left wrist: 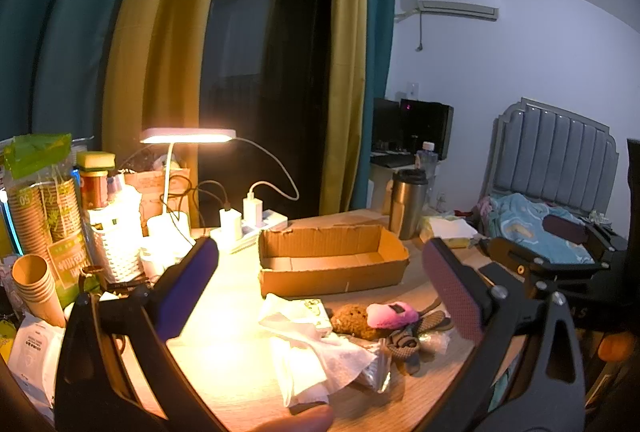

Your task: Organize soft objects

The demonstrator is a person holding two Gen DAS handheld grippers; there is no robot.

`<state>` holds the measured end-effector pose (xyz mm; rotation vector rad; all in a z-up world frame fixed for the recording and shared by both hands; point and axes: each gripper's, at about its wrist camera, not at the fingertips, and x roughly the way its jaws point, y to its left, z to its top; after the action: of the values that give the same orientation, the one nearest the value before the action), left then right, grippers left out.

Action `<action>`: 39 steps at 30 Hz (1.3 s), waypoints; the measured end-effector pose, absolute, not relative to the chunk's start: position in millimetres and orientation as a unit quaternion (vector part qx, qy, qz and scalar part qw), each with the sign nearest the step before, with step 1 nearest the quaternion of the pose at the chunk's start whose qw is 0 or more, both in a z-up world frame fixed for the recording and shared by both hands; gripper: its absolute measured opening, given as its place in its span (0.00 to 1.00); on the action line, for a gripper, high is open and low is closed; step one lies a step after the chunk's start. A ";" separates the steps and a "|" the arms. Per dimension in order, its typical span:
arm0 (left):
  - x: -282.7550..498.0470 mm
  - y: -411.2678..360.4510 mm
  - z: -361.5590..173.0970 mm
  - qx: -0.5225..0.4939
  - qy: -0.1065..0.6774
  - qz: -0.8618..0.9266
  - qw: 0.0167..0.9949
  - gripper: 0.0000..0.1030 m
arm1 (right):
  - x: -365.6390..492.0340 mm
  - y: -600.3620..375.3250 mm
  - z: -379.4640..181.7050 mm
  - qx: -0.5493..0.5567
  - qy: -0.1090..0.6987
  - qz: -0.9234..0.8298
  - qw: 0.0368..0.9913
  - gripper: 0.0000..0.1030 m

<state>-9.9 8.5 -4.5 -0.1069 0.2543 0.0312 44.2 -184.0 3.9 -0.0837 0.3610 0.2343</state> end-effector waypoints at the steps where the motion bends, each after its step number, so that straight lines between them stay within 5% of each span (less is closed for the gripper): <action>1: -10.0 8.5 -4.6 -0.053 0.127 0.015 0.990 0.99 | 44.0 -184.1 4.2 -0.041 0.179 0.116 0.976 0.98; 39: -10.9 14.6 -2.4 -0.059 0.120 0.016 0.991 0.99 | 44.5 -183.0 2.0 -0.045 0.180 0.117 0.976 0.98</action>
<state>-10.9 14.6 -2.4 -0.1187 0.2406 0.0327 44.5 -183.0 2.0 -0.0908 0.3637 0.2354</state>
